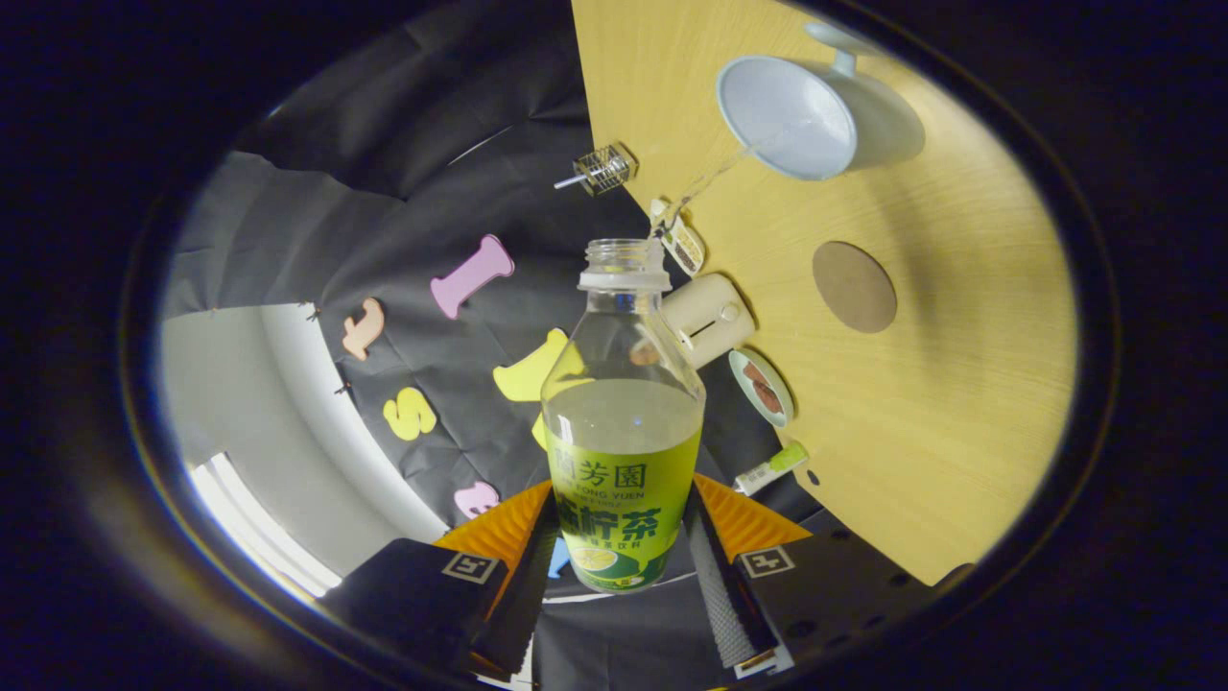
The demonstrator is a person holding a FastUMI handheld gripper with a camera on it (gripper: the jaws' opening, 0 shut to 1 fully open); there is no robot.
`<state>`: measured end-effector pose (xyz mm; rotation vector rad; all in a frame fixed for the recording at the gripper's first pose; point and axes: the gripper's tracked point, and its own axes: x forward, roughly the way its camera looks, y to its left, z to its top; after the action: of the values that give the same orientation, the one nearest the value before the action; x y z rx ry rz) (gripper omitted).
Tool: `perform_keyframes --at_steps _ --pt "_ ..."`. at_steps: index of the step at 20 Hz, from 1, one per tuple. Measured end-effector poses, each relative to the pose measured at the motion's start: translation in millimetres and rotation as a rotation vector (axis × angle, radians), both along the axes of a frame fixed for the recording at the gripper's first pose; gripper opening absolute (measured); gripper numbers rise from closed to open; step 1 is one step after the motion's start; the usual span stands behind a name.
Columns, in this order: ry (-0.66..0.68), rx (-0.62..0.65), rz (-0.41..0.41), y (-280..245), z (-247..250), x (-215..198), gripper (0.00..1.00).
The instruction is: Take the bottle from table, then pour the juice into the cup, finally place the bottle on the coaster
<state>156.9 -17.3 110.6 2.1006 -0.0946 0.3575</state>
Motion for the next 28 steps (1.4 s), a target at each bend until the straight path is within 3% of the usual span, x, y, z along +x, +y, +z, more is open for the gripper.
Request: perform_keyframes --at_steps 15,23,28 --pt "-0.035 0.15 -0.008 -19.8 23.3 -2.8 0.76" --pt "-0.025 0.165 -0.008 -24.8 21.8 -4.6 0.76" --pt "-0.011 0.112 -0.008 -19.9 15.1 -4.3 0.76"
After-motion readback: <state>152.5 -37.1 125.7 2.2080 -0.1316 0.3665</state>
